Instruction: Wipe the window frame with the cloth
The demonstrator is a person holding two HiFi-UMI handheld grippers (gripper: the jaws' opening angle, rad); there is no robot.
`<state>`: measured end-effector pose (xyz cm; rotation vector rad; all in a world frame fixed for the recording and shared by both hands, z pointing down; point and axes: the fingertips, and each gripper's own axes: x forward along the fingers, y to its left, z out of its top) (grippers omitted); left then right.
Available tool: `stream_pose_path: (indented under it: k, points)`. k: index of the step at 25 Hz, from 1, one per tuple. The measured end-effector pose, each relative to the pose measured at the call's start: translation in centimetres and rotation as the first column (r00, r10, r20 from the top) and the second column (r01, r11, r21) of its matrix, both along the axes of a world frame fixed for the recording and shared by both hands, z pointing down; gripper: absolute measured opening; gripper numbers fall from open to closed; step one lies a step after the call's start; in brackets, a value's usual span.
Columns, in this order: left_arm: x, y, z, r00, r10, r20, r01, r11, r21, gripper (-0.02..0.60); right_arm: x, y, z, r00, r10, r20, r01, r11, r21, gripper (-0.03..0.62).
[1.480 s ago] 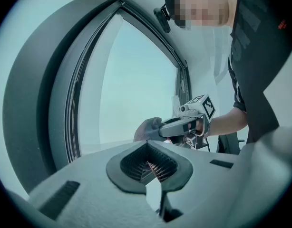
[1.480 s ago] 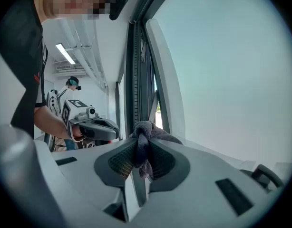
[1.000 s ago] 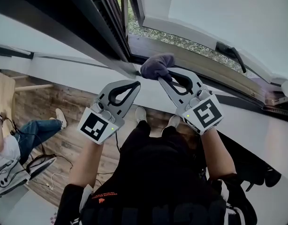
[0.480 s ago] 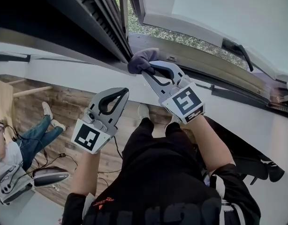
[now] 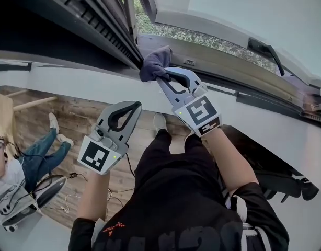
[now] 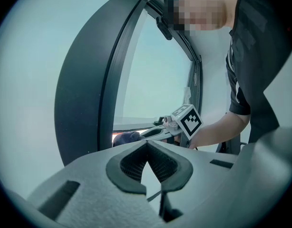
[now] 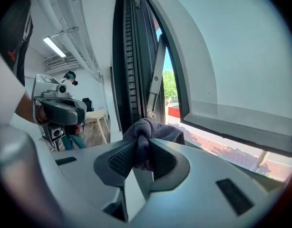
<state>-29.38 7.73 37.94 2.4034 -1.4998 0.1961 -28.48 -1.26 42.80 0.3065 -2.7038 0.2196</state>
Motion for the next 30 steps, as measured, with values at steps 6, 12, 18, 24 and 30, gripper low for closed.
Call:
stream_pose_path:
  k: [6, 12, 18, 24, 30]
  points:
    - [3.1, -1.1, -0.3, 0.999, 0.052, 0.003, -0.052, 0.999, 0.010, 0.018, 3.6, -0.9, 0.3, 0.998, 0.054, -0.007, -0.054, 0.999, 0.003, 0.069]
    - [6.7, -2.2, -0.8, 0.995, 0.101, 0.004, -0.101, 0.995, 0.010, 0.018, 7.7, -1.8, 0.3, 0.995, 0.096, -0.010, -0.096, 0.995, -0.002, 0.069]
    - [10.4, -3.6, -1.2, 0.989, 0.150, 0.007, -0.150, 0.989, 0.013, 0.018, 12.2, -2.9, 0.3, 0.989, 0.144, -0.015, -0.144, 0.989, -0.006, 0.069]
    - [14.3, -4.9, -1.2, 0.978, 0.209, 0.010, -0.209, 0.978, 0.010, 0.018, 16.8, -4.1, 0.3, 0.980, 0.201, -0.019, -0.201, 0.980, -0.007, 0.069]
    - [18.3, -6.1, -1.3, 0.965, 0.263, 0.009, -0.263, 0.965, 0.003, 0.018, 21.7, -5.0, 0.3, 0.965, 0.262, -0.023, -0.263, 0.965, -0.014, 0.069]
